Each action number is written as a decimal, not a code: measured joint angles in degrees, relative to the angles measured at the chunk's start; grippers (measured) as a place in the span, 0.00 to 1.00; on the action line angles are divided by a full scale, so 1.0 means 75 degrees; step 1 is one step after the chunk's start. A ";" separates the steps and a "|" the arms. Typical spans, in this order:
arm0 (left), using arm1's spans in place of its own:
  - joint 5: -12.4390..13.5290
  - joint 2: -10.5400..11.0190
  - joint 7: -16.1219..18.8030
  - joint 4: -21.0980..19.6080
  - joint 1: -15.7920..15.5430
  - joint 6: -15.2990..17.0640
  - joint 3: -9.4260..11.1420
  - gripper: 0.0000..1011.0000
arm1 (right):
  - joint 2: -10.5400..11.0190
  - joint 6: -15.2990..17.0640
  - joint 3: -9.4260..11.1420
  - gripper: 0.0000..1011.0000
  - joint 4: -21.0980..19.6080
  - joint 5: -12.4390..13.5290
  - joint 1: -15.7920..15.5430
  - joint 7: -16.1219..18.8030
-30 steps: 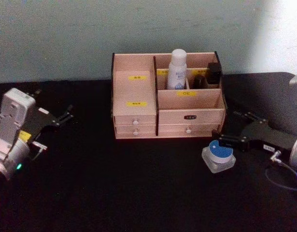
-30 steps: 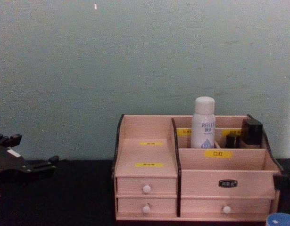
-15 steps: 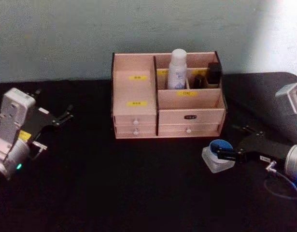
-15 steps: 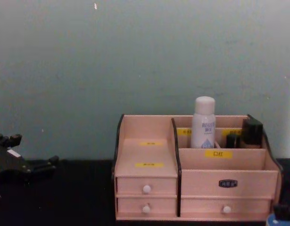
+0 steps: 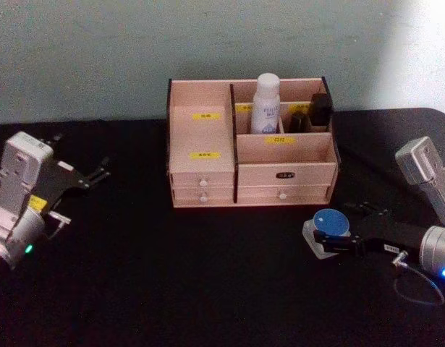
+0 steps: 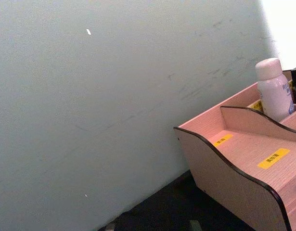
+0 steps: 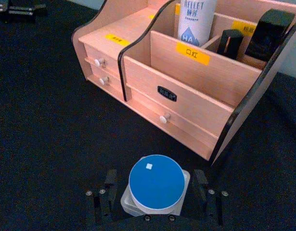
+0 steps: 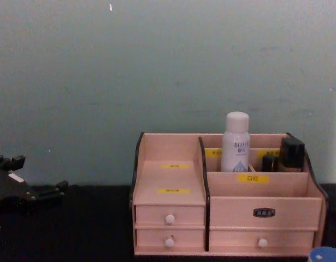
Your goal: Pick up the facial cleanser and watermelon frost from the table and place them into the tiered storage box.
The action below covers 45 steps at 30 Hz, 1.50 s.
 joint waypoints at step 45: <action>0.0000 0.0000 0.0000 0.0000 0.0000 0.0000 0.0000 0.99 | -0.0105 0.0058 -0.0108 0.83 0.0190 -0.0088 0.0102 -0.0010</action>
